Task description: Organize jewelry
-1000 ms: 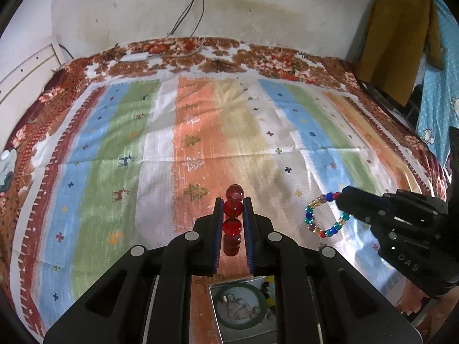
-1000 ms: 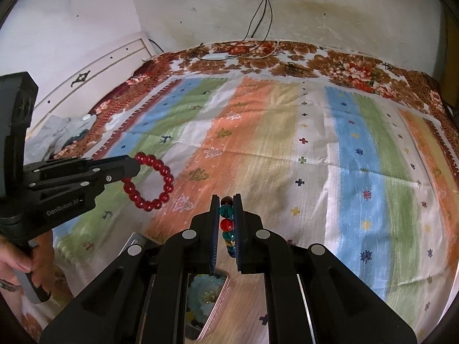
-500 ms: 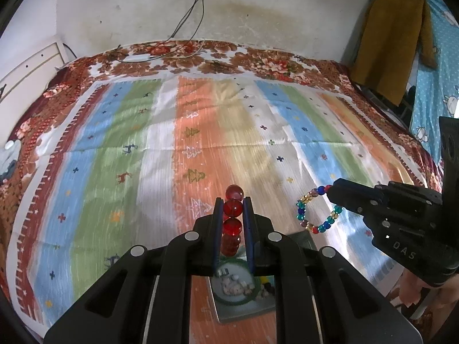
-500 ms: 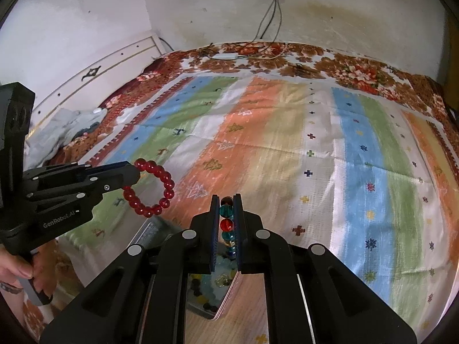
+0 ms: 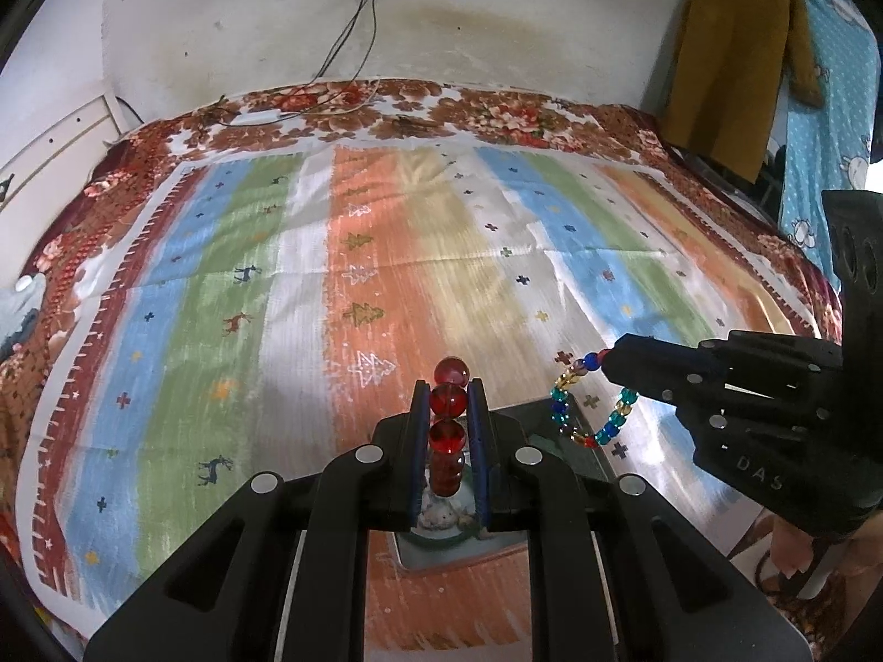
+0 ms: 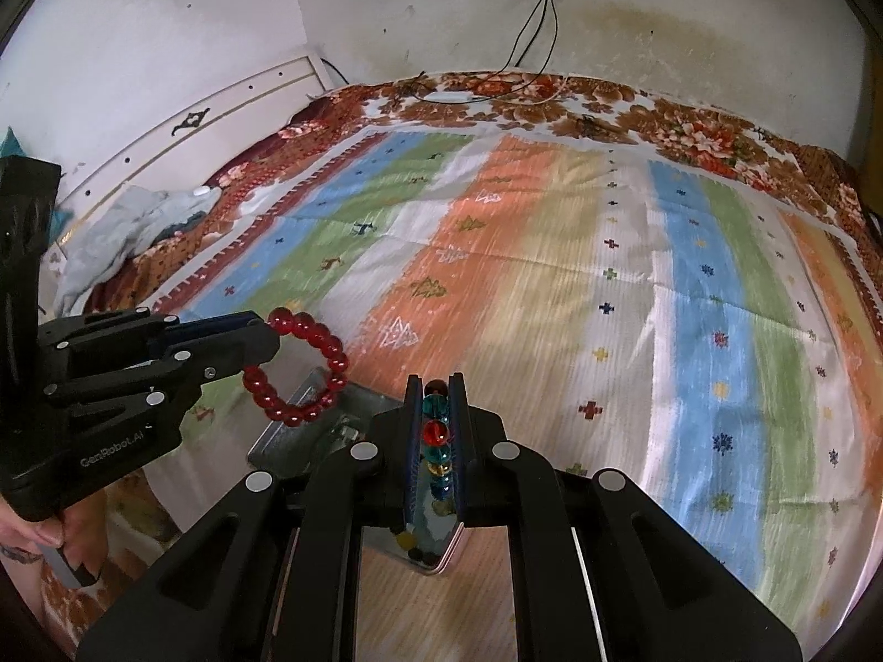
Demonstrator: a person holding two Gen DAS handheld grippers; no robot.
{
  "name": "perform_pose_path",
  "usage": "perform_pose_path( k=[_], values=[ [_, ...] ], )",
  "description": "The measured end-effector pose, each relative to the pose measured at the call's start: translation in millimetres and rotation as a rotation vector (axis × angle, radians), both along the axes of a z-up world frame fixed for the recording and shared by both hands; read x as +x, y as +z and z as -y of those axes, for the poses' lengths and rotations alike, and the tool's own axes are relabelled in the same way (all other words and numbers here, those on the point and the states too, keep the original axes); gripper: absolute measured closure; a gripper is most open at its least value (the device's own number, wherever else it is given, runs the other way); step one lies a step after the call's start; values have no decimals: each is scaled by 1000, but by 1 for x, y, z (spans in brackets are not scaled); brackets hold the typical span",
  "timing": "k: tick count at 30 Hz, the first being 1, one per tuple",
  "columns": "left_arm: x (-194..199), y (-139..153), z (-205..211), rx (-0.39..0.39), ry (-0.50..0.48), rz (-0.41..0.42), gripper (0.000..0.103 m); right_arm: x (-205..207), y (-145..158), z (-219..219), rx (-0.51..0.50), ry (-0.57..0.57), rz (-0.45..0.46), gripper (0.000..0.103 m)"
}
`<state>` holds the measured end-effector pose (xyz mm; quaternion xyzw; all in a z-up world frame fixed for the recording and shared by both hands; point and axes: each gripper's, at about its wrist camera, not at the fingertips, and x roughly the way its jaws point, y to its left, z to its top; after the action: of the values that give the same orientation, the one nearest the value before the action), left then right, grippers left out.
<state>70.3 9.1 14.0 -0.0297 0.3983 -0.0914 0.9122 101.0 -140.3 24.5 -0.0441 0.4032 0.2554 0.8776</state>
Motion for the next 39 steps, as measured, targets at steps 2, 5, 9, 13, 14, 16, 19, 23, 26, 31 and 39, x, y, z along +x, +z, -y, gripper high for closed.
perform_pose_path(
  k=[2,5,9,13,14,16,19,23,26,31,39],
  values=[
    [-2,-1,2,2,-4,-2,90,-3,-1,-1,-2,6,-1,93],
    [-5,-2,3,2,-7,-7,90,-7,-3,-3,-5,15,-6,93],
    [-6,-3,7,9,-16,-8,90,-7,-5,-5,0,32,-21,93],
    [-4,-8,4,14,-3,-36,89,-8,-9,0,6,22,-34,81],
    [-5,-7,2,9,4,-35,87,-8,-9,3,11,13,-33,65],
    [-7,-8,0,3,12,-36,79,-10,-8,8,19,6,-25,61],
    [-11,-11,-2,14,18,-45,77,-13,-4,13,12,-2,0,58],
    [-16,-12,-3,18,20,-46,67,-21,-3,24,18,-17,23,53],
    [-22,-14,-3,22,19,-50,59,-25,-6,34,29,-27,15,48],
    [-30,-14,-1,25,21,-47,48,-36,-6,42,32,-29,37,39],
    [-45,-15,-5,10,43,-43,25,-57,-12,47,13,-4,61,25]
  ],
)
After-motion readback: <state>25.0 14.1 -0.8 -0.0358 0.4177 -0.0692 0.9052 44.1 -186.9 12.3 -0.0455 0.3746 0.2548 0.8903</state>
